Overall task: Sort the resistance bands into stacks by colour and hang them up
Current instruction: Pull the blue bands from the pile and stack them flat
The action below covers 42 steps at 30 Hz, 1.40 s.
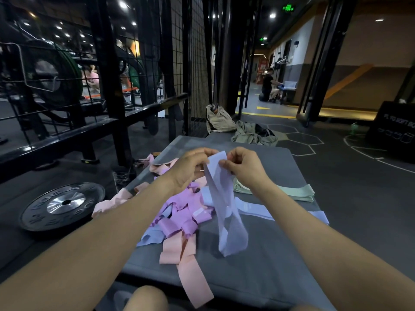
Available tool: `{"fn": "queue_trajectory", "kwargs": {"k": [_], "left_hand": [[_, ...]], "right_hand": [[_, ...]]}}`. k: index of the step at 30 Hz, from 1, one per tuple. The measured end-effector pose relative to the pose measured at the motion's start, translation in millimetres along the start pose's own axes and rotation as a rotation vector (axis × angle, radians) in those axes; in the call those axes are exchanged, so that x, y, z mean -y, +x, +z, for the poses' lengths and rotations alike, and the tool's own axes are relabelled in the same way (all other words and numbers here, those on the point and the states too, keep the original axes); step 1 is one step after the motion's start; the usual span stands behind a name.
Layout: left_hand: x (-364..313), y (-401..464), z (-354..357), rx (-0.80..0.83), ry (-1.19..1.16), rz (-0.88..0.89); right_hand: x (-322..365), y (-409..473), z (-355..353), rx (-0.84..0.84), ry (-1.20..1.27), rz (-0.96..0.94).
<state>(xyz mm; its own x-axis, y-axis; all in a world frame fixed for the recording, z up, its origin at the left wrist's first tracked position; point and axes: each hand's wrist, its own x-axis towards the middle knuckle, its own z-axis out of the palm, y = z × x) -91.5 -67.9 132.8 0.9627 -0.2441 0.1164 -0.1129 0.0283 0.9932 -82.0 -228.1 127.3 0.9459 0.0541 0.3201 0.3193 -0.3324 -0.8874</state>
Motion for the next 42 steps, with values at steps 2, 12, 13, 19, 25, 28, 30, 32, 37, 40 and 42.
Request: {"fn": "queue_trajectory", "kwargs": {"k": [2, 12, 13, 19, 25, 28, 30, 32, 37, 40, 42], "left_hand": [[5.0, 0.5, 5.5, -0.039, 0.087, 0.023], [21.7, 10.6, 5.0, -0.394, 0.074, 0.156], [22.7, 10.8, 1.2, -0.438, 0.034, 0.139], [41.9, 14.0, -27.2, -0.661, -0.026, 0.09], [74.5, 22.3, -40.2, -0.714, -0.03, -0.023], [77.6, 22.8, -44.7, -0.82, -0.003, -0.045], [76.9, 22.1, -46.7, -0.856, -0.016, -0.041], [78.1, 21.0, -46.0, -0.852, -0.081, -0.062], [88.7, 17.3, -41.0, -0.835, 0.006, -0.133], [95.0, 11.9, -46.6, -0.821, 0.078, -0.148], [99.4, 7.0, -52.7, -0.803, 0.092, -0.156]], "right_hand": [[-1.0, -0.9, -1.9, -0.008, -0.007, -0.011], [-29.6, -37.1, 2.6, 0.365, -0.217, 0.129], [-37.9, -39.5, 2.3, 0.395, -0.276, 0.155], [-80.7, -44.5, -21.0, 0.441, -0.659, 0.291], [-95.3, -49.0, -43.9, 0.435, -0.839, 0.246], [-102.9, -52.5, -57.5, 0.466, -0.741, 0.224], [-107.5, -58.2, -66.8, 0.49, -0.67, 0.24], [-113.2, -62.3, -69.1, 0.491, -0.647, 0.253], [-121.4, -59.0, -39.6, 0.474, -0.628, 0.215], [-124.0, -55.6, -10.2, 0.531, -0.662, 0.186], [-128.4, -54.8, 10.4, 0.536, -0.679, 0.194]]}}
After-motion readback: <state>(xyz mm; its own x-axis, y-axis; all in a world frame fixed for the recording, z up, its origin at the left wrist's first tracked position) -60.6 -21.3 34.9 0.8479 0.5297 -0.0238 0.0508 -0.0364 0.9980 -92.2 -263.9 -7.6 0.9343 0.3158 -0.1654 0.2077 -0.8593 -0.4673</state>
